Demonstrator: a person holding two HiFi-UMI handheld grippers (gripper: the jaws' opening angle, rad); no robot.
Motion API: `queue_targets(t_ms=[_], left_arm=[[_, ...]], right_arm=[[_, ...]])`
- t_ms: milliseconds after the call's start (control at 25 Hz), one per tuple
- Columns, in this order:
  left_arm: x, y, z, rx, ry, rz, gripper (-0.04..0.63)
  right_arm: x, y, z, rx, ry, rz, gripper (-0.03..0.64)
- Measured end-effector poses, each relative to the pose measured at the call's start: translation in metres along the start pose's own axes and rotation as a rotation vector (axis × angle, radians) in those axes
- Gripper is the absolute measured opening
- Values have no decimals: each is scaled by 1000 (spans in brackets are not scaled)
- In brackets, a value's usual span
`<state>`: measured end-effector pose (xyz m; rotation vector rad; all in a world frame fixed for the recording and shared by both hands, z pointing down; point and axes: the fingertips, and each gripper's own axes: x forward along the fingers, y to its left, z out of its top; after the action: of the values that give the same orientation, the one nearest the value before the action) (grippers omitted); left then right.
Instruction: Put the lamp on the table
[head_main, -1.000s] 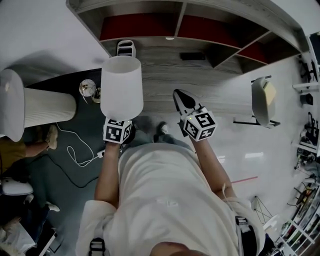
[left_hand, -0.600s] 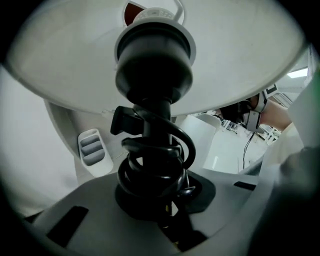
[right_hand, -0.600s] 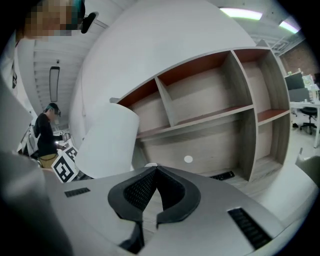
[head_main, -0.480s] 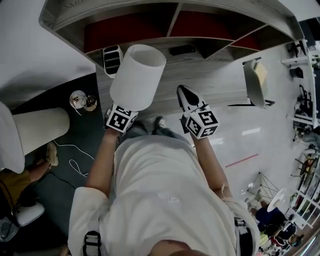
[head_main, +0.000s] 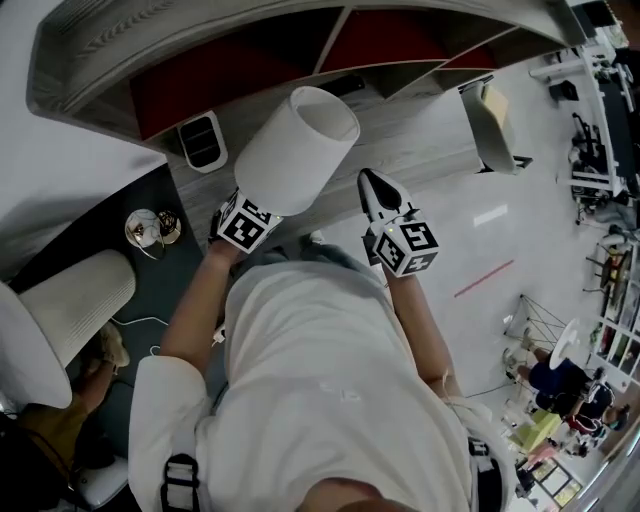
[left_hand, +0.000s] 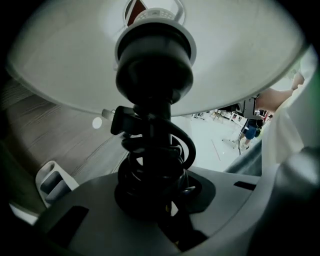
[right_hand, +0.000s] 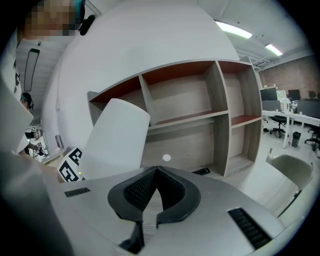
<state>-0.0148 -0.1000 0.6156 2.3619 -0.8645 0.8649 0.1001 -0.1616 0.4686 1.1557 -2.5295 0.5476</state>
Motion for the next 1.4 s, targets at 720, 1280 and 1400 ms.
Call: queue_targets(t_ms=[720,1280,1400], left_arm=[[49,-1,13,207,-41,-162,74],[72,4,7,275,-61,-216,75],[76,9,3,281,-59,-217,77]], right_arm=[[-40,-15,-24,37,34,-168,29],[-43,-19,-36,38,69,-192,29],[-43,-20,-37,36,75,-196,29]])
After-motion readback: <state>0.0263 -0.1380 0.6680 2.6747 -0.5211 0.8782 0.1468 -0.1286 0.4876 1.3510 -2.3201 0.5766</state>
